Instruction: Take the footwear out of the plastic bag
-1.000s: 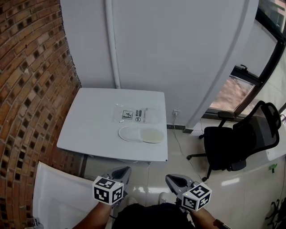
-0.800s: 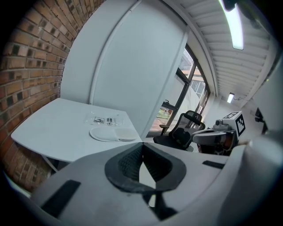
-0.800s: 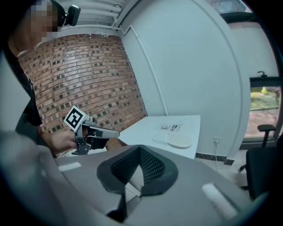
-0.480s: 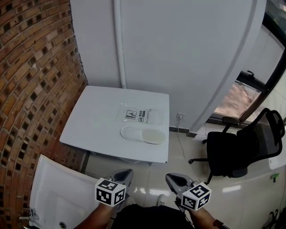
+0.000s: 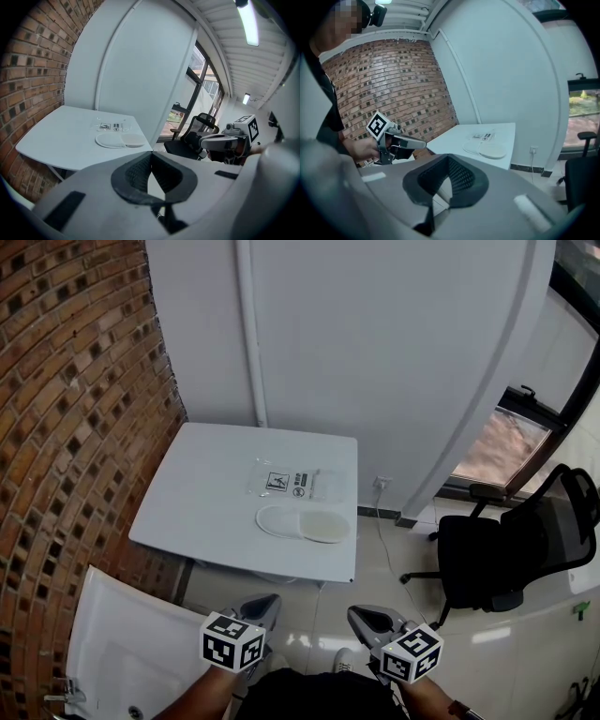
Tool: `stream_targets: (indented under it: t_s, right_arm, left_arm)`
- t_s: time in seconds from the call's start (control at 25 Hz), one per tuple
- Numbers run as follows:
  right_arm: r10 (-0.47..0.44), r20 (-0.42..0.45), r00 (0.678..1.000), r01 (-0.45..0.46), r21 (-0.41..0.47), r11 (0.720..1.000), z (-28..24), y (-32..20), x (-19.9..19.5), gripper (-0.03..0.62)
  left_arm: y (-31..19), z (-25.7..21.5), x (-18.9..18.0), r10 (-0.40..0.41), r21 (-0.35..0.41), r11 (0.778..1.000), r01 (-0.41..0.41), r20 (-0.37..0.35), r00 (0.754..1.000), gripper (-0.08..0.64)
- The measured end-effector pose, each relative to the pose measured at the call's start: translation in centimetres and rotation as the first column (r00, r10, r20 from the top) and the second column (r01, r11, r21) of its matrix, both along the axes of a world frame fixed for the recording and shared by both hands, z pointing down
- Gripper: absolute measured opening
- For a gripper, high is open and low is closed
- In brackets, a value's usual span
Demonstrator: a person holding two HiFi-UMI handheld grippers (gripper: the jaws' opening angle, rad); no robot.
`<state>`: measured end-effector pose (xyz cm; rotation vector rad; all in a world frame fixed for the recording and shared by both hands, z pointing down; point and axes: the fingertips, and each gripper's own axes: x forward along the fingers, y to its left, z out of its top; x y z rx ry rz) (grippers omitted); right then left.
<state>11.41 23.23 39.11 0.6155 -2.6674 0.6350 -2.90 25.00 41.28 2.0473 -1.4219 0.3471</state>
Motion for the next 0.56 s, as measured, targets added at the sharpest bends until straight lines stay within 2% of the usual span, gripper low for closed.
stream_targets:
  t_s: [0.56]
  right_arm:
    - [-0.003, -0.018, 1.0, 0.003, 0.01, 1.0, -0.21, 0.69, 0.66, 0.0]
  left_arm:
    - [0.44, -0.24, 0.83, 0.015, 0.005, 1.0, -0.015, -0.002, 1.0, 0.006]
